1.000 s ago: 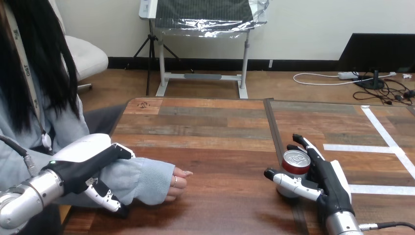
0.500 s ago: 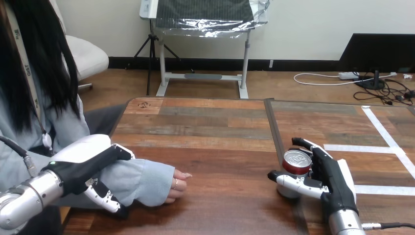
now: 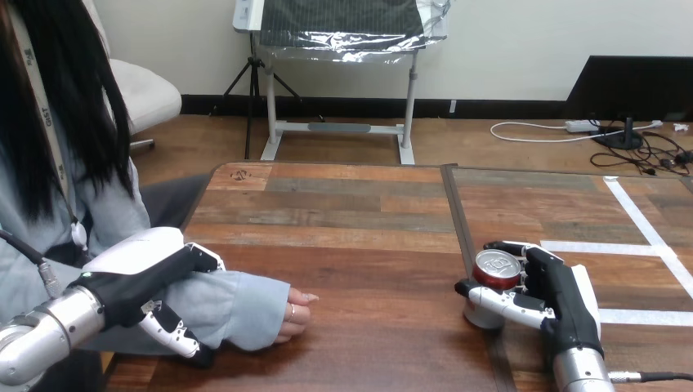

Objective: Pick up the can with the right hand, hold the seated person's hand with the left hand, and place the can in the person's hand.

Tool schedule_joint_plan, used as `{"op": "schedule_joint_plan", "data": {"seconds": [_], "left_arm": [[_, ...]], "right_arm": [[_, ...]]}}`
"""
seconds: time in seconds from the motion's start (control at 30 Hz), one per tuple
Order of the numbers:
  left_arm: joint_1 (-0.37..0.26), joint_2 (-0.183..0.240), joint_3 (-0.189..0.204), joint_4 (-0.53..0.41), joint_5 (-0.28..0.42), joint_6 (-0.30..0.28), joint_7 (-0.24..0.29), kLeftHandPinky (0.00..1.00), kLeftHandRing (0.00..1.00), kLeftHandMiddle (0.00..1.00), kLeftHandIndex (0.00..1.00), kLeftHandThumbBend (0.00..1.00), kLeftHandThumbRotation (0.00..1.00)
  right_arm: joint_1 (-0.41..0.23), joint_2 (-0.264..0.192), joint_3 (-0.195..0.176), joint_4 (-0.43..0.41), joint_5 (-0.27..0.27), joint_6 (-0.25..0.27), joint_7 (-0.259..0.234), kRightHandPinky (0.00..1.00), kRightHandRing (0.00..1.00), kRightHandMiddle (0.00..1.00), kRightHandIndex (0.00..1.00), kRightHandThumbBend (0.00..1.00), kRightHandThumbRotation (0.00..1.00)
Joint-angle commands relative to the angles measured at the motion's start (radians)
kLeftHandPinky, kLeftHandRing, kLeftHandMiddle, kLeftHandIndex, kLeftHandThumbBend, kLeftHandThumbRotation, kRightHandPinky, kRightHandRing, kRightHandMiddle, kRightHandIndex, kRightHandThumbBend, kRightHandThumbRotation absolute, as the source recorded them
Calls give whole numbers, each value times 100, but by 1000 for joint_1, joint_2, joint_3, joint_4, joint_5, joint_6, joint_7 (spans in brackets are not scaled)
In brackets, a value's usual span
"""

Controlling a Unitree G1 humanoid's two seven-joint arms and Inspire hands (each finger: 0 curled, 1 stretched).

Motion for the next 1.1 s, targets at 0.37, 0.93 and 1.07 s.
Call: {"op": "schedule_joint_plan", "data": {"seconds": [0.37,0.93,1.07], "left_arm": [[-80,5,17,-10,-18,-40,18,44,47,51,52,99,0],[-84,4,16,-1,-15,-45,25,44,46,50,52,99,0],[-85,4,15,0,-13,-48,26,44,46,50,52,99,0]], "right_arm": [[-28,-5,0,-24,11,11,28,37,42,48,50,78,0],[-47,-5,-1,-41,18,-14,44,36,41,48,50,78,0],[-54,-3,-7,-46,28,-16,58,36,41,48,50,77,0]]}}
